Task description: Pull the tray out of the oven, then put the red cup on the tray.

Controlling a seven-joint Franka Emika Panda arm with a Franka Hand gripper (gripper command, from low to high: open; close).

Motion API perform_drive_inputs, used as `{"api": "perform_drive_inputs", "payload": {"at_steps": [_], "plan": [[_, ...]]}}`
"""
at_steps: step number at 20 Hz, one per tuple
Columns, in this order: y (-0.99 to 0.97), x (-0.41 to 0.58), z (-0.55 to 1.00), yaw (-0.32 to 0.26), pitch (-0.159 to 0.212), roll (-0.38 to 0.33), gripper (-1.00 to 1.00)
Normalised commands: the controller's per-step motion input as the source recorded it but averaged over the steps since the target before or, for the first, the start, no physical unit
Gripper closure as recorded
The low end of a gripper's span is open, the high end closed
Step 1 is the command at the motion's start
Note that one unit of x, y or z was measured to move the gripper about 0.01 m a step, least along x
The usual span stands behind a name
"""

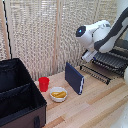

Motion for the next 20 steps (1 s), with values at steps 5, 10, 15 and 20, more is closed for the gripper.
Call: {"api": "perform_drive_inputs", "payload": {"at_steps": [5, 10, 15, 20], "plan": [[0.33, 0.195, 0.31, -0.168, -0.031, 0.221, -1.00], [0.21, 0.199, 0.54, -0.145, 0.000, 0.183, -1.00], [0.28, 0.092, 0.51, -0.207, -0.022, 0.157, -1.00], [0.30, 0.035, 0.44, -0.224, -0.019, 0.187, -1.00]]}}
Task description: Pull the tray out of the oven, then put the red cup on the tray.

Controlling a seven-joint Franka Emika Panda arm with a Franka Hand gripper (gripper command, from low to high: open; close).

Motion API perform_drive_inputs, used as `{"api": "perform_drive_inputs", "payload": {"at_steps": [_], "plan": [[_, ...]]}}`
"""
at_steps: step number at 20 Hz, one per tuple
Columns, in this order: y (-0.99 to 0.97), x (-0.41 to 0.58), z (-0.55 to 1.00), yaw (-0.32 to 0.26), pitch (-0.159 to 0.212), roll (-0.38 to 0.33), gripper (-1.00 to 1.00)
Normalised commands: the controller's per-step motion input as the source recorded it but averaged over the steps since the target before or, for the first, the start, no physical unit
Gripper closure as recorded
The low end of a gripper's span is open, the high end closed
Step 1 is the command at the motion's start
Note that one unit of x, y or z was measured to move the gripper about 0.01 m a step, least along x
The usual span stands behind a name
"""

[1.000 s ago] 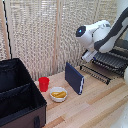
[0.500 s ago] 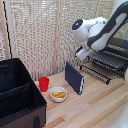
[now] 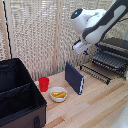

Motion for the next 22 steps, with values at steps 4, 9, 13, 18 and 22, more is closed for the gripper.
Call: {"api": "perform_drive_inputs", "payload": {"at_steps": [4, 9, 13, 18, 22], "plan": [[0.22, 0.027, 0.31, -0.242, 0.000, 0.236, -1.00], [0.30, 0.121, 0.27, -0.201, 0.000, 0.256, -1.00], [0.36, 0.182, 0.26, -0.170, 0.000, 0.262, -1.00], [0.53, 0.240, 0.25, -0.113, 0.000, 0.244, -1.00], [0.66, 0.269, 0.13, -0.075, 0.000, 0.215, -1.00]]}}
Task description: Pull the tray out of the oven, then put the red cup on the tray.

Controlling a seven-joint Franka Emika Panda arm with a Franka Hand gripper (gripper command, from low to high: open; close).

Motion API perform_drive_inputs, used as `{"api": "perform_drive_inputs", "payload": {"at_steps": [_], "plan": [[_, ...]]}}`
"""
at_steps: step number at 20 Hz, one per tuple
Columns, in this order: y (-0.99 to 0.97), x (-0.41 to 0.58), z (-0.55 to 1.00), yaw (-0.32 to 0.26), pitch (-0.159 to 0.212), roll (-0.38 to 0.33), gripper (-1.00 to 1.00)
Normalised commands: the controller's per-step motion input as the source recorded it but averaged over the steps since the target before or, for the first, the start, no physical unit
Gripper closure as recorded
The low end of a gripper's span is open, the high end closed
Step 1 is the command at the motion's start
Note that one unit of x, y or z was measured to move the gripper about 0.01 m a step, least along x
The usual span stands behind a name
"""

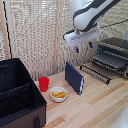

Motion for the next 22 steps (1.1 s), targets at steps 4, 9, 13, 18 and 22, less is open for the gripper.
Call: {"api": "perform_drive_inputs", "payload": {"at_steps": [4, 9, 13, 18, 22], "plan": [[0.76, 0.291, 0.04, -0.046, 0.000, 0.181, -1.00], [0.79, 0.315, 0.00, -0.043, 0.002, 0.159, -1.00], [0.80, 0.425, 0.00, -0.038, 0.008, 0.121, -1.00], [0.69, 0.549, -0.07, -0.047, 0.015, 0.098, -1.00], [0.23, 0.753, -0.19, -0.080, 0.042, 0.074, -1.00]]}}
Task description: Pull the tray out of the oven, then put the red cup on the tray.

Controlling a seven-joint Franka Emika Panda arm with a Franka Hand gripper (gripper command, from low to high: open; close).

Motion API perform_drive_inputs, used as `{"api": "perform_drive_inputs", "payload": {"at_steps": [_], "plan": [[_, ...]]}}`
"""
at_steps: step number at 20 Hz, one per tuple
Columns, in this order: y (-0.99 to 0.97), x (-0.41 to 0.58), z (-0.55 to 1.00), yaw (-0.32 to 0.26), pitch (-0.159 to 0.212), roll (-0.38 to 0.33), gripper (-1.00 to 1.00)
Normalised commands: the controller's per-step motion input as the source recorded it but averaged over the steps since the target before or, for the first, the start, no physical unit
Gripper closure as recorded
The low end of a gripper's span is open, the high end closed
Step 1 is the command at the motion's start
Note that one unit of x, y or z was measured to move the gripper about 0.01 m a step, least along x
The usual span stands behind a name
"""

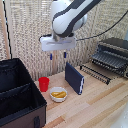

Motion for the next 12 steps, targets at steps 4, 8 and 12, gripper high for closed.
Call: {"api": "perform_drive_inputs", "payload": {"at_steps": [4, 8, 12], "plan": [[0.08, 0.679, -0.09, -0.044, 0.087, 0.102, -1.00], [0.24, 0.386, -0.05, -0.001, 0.146, 0.147, -1.00], [0.45, 0.053, -0.01, 0.000, 0.278, 0.183, -1.00]]}}
